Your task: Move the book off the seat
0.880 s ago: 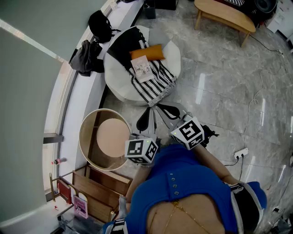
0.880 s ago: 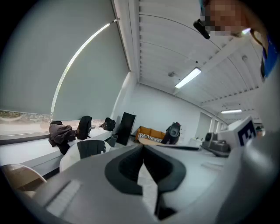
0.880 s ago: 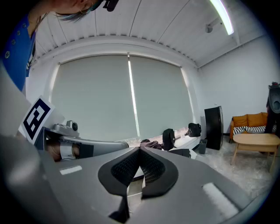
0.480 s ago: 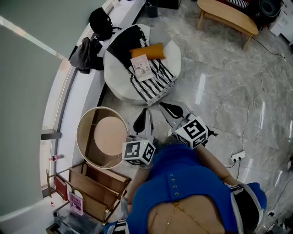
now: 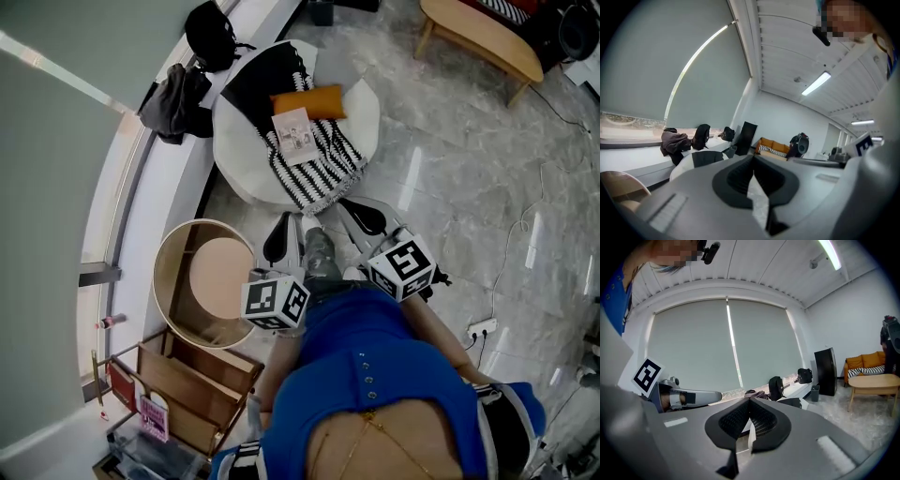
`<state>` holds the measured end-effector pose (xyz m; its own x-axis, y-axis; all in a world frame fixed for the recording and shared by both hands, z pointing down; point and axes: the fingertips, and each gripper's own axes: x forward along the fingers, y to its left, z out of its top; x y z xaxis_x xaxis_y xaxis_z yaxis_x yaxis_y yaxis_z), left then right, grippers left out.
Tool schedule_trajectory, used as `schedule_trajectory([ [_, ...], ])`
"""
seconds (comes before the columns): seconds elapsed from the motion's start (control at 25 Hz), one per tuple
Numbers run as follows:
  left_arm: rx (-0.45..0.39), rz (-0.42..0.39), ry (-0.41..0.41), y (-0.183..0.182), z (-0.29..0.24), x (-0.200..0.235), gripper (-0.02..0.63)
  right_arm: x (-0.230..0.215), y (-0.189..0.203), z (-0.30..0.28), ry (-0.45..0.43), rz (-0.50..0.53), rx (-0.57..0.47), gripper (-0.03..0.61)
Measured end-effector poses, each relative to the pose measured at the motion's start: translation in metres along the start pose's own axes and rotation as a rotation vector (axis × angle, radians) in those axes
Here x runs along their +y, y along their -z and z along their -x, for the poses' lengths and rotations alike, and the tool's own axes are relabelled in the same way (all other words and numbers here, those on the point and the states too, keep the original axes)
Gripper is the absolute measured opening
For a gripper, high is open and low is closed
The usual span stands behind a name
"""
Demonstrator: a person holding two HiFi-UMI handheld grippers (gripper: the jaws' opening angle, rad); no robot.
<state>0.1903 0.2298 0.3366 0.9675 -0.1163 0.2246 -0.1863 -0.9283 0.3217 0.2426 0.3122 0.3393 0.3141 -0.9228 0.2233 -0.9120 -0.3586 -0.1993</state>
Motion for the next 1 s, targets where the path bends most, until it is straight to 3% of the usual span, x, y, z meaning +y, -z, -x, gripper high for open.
schedule_trajectory([
  [0.48, 0.031, -0.034, 0.099, -0.067, -0.156, 0.088, 0.002, -0.071, -0.051, -0.162, 0.054, -0.020, -0.011, 0.000],
  [1.0, 0.009, -0.041, 0.089, -0.100, -0.218, 0.122, 0.002, -0.111, -0.076, -0.236, 0.061, -0.023, -0.016, 0.000],
])
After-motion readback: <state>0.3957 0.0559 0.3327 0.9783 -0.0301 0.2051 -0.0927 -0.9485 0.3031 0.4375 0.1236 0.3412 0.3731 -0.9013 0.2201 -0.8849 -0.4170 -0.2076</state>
